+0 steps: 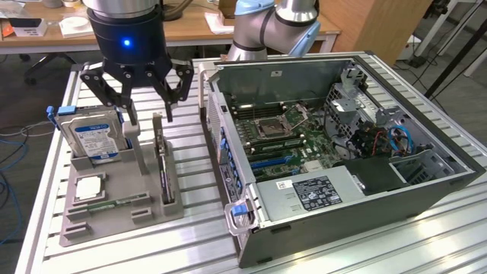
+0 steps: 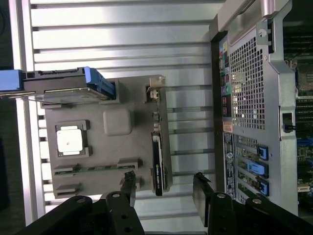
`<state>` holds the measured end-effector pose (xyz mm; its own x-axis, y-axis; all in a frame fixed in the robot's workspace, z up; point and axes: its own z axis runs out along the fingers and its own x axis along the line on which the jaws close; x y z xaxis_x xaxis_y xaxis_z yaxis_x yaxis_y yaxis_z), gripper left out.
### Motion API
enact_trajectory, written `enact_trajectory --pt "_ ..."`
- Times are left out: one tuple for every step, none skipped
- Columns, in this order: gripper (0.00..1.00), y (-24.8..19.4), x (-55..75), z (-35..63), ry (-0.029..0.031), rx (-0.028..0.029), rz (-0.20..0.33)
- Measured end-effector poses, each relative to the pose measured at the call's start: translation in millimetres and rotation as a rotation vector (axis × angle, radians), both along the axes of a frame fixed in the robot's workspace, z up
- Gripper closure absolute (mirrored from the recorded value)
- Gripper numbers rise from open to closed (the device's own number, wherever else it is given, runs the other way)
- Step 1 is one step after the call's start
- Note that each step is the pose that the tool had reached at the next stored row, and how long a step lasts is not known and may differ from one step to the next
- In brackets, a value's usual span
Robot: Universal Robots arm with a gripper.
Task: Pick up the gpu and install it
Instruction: 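Pick up the gpu and move the gpu toward the slot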
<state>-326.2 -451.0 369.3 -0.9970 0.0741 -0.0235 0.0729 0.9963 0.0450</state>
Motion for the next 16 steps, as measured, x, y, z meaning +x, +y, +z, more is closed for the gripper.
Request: enact_trajectory --pt "0.41 0.0 0.0 -0.4 0.0 -0.0001 0.0" --pt "0.41 0.0 0.0 -0.8 0.0001 -0.0001 0.0" --pt "0.41 0.0 0.0 -1.3 0.0 -0.0001 0.0" --pt "0.41 0.0 0.0 -1.7 0.0001 -0.0001 0.001" --pt "0.41 0.0 0.0 -2.2 0.0 0.0 0.001" --pt "0.41 0.0 0.0 -2.6 0.0 0.0 0.001" --pt "0.41 0.0 0.1 -3.0 0.0001 -0.0001 0.001" --pt "0.41 0.0 0.0 -3.5 0.0001 -0.0001 0.001" --pt "0.41 0.0 0.0 -4.0 0.0 -0.0001 0.002" --pt "0.41 0.0 0.0 -4.5 0.0001 -0.0001 0.002" --pt "0.41 0.0 0.0 -5.0 0.0001 0.0 0.002" --pt "0.41 0.0 0.0 -5.5 0.0 0.0 0.002" --pt "0.41 0.0 0.0 -6.0 0.0 0.0 0.002" --pt "0.41 0.0 0.0 -6.4 0.0001 -0.0001 0.002" --pt "0.41 0.0 0.0 -6.9 0.0001 -0.0001 0.002" --pt "0.41 0.0 0.0 -7.3 0.0001 -0.0001 0.002"
